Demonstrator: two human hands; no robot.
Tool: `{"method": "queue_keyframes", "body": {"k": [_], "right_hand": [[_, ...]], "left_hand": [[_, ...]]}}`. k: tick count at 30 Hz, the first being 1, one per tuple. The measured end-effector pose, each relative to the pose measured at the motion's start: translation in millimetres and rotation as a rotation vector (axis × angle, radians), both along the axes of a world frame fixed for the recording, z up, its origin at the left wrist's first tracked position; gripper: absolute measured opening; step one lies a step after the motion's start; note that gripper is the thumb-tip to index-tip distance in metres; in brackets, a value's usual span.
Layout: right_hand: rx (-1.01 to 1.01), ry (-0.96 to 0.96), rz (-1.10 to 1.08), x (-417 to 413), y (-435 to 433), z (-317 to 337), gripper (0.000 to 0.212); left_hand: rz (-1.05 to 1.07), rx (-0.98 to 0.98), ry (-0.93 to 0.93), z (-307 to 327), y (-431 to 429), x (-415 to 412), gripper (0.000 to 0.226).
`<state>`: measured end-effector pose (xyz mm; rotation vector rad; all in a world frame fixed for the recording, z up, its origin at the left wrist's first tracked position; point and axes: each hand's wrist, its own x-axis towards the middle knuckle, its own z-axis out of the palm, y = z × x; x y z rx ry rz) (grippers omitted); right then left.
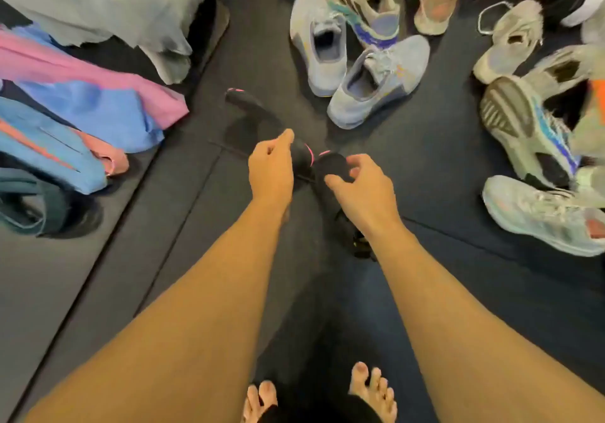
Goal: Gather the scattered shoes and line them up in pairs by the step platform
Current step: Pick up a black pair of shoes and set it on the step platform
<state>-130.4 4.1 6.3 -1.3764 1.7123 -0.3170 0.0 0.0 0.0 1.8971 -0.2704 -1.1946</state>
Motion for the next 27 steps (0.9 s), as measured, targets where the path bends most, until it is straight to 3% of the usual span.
{"method": "queue_keyframes", "body": {"k": [4,6,9,11,12,14,17,19,20,22,25,27], "right_hand": [[0.246,0.306,0.052,9.4,-6.0,-75.6,0.098],[0.355,0.419,0.081,12.6,2.1,-104.4,0.119],[0.291,0.582,0.111,0.8,15.3,-130.8,0.118],[0.18,0.549,0.067,-12.3,13.2,-133.3,0.109],[0.158,0.423,0.006,-17.6,11.2,-128.6,0.103],[0.171,-0.06,-0.255,-23.4,6.1,-111.0,0.079],[0.491,-0.767,-0.56,-21.6,5.4,-73.9,0.033],[0.563,-0.953,-0.562,-17.3,8.8,-53.7,0.028],[0.554,-0.979,-0.558,-15.7,11.5,-47.2,0.024],[0.557,-0.922,-0.574,-11.2,15.3,-30.5,0.022],[0.56,-0.667,-0.577,-5.0,20.3,2.9,0.031],[0.467,-0.499,-0.581,-3.4,22.1,22.3,0.032]], "left_hand": [[0.069,0.123,0.035,-71.5,-10.7,1.8,0.047],[0.065,0.142,0.116,-90.0,-20.5,3.8,0.045],[-0.076,0.176,-0.008,-110.2,-25.9,10.3,0.046],[-0.101,0.133,-0.107,-119.4,-19.6,18.8,0.036],[-0.107,0.098,-0.108,-122.0,-12.7,24.6,0.038],[-0.093,0.023,-0.048,-123.8,4.0,37.3,0.039],[-0.076,0.025,0.07,-106.8,30.0,52.7,0.018],[-0.141,0.051,0.012,-85.7,40.3,57.9,0.015],[-0.214,0.068,-0.099,-75.3,43.0,58.7,0.017],[-0.451,0.129,-0.523,-45.7,44.2,59.9,0.021],[-0.932,0.168,-1.184,18.3,40.0,50.1,0.011],[-1.291,0.069,-1.383,61.8,32.2,32.0,0.01]]}}
